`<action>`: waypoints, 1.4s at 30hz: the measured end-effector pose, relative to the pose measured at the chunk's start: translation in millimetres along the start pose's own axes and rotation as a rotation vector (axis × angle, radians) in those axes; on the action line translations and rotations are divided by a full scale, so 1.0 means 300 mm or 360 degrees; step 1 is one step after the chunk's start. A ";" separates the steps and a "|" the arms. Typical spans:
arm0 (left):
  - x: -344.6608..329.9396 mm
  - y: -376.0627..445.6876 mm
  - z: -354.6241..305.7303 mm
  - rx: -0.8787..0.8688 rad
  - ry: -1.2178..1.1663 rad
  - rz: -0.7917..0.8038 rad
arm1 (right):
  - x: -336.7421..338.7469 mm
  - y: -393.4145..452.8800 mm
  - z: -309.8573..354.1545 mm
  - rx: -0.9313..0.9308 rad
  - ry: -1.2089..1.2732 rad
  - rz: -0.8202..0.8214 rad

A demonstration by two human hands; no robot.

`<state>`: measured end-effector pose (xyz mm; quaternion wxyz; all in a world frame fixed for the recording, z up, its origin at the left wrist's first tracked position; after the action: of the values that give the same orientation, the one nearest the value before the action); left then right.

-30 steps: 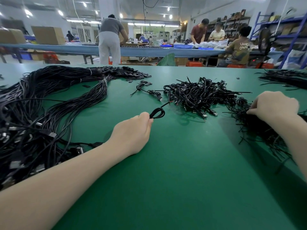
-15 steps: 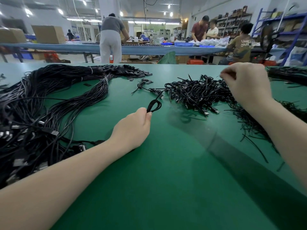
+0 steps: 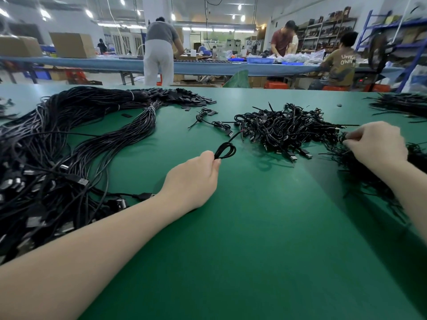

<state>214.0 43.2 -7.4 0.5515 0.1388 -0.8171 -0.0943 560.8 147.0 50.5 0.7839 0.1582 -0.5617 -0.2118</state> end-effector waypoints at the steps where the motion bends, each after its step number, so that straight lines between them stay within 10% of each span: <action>1: 0.000 0.001 0.002 0.0007 -0.0002 0.0001 | 0.014 0.003 -0.006 -0.0025 0.0099 -0.0047; 7: 0.009 0.004 0.005 0.0038 -0.0038 -0.0040 | 0.197 -0.020 0.192 0.0378 0.0565 -0.0437; 11: 0.012 0.005 0.007 0.0033 -0.0104 -0.0036 | 0.158 -0.131 0.476 0.0605 0.1257 0.0168; 16: -0.009 0.006 -0.010 -0.0036 -0.0169 0.0105 | -0.023 -0.343 0.700 0.0952 0.1222 0.0677; 42: -0.033 -0.014 -0.079 -0.0321 0.0133 0.0161 | -0.042 -0.384 0.701 0.0863 0.1416 0.0411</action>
<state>240.0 42.5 -8.5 0.6003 0.0450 -0.7857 -0.1422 340.0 52.3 51.3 0.8970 0.3590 -0.2246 0.1265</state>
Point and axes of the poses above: each hand's wrist, its own y-axis towards the middle knuckle, its own x-axis out of the back of the hand, z = x × y, the point moved 9 cm from there along y, towards the middle knuckle, and after that the axes turned 5 degrees about x, right-handed, at the moved point
